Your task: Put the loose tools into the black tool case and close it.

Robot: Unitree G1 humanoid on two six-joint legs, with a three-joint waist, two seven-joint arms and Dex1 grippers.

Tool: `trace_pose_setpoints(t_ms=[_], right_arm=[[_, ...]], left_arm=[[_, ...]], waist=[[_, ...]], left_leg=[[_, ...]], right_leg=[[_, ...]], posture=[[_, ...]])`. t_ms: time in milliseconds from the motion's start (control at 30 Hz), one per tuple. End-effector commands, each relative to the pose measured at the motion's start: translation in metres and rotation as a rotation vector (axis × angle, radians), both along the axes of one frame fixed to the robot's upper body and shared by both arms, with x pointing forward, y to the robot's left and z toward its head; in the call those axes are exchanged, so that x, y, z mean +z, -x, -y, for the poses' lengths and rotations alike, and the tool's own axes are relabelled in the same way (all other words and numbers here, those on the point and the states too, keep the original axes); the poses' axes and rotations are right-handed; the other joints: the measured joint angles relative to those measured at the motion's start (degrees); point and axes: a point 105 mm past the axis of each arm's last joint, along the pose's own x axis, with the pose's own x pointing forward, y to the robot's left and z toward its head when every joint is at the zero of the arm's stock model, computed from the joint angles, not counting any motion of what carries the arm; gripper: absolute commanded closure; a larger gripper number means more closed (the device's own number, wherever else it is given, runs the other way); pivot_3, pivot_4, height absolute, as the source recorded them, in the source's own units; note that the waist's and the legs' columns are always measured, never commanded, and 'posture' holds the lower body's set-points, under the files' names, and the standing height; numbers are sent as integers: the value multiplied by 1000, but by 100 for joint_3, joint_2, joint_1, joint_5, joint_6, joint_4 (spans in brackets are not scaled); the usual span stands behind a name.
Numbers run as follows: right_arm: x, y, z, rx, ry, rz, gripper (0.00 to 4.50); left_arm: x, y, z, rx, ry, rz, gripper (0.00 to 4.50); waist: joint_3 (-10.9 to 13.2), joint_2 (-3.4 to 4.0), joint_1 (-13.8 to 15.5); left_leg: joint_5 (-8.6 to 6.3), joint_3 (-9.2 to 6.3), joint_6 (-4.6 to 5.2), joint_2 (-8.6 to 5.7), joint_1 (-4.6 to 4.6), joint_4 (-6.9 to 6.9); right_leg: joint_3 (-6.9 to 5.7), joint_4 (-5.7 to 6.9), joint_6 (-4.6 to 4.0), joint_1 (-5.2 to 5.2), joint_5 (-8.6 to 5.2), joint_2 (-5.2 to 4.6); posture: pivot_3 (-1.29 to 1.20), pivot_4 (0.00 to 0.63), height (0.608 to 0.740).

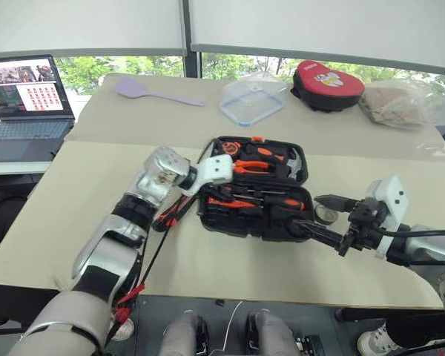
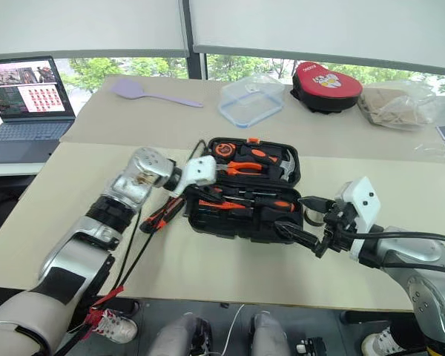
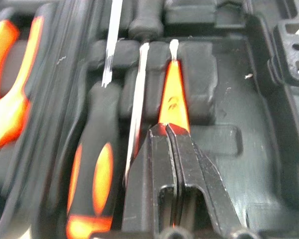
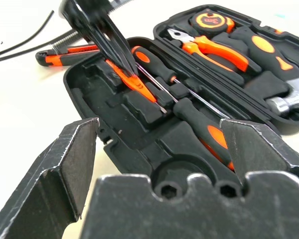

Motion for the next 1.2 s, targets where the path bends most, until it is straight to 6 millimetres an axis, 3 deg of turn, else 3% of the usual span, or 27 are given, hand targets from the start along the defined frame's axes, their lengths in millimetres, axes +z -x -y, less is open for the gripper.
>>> trace_pose_setpoints(t_ms=[33, 267, 333, 400, 533, 667, 867, 1167, 1200], right_arm=[[18, 1, 0, 58, 14, 70, 0], [37, 4, -10, 241, -6, 60, 0], [40, 4, -12, 287, -3, 50, 0], [41, 3, -14, 319, 10, 42, 0], [42, 0, -19, 360, 17, 36, 0], [42, 2, -25, 381, 15, 38, 0], [39, 9, -34, 396, 9, 34, 0], [38, 12, -39, 368, 2, 52, 0], [38, 12, -38, 364, 3, 54, 0]], left_arm=[[32, 26, -39, 105, 80, 16, 2634], [6, 83, -136, 512, 0, -49, 55], [0, 98, -154, 605, -22, -59, 55], [-5, 110, -161, 649, -31, -68, 55], [-4, 111, -143, 656, 3, -63, 55], [-1, 90, -112, 634, 17, -56, 55], [-10, 53, -85, 656, -38, -88, 55], [-51, 33, -80, 649, -224, -117, 55], [-54, 32, -82, 652, -238, -108, 291]], waist=[[-1, 3, -20], [2, 4, 4], [3, 4, 16], [3, 5, 55], [4, 7, 177], [4, 6, 236], [4, 6, 187], [4, 6, 121], [3, 6, 133]], left_leg=[[1, 1, -1, 0, 1, -1], [-1, 0, -3, -1, 31, -8], [-1, -1, -3, -1, 30, -8], [-2, -7, -4, -1, 30, -9], [-7, -16, -11, -5, 30, -10], [-26, -17, -44, -11, 29, -9], [-1, -10, -5, -13, 42, -10], [0, -6, -6, -8, 40, -11], [0, -6, -6, -8, 43, -10]], right_leg=[[-1, -1, 0, 0, 0, 0], [9, -6, 4, 24, -3, -6], [9, -9, 3, 21, -3, -10], [2, -10, 2, 24, -3, -20], [-15, -14, -1, 17, -5, -45], [-19, -12, -2, 41, 0, -44], [-17, -8, -1, 53, 1, -19], [-11, -10, -1, 46, 0, -11], [-11, -10, -2, 49, 0, -13]], posture=[[0, 150, 731], [0, 150, 731], [0, 150, 731], [0, 150, 731], [0, 150, 731], [0, 150, 731], [0, 150, 731], [0, 150, 731], [0, 150, 731]])
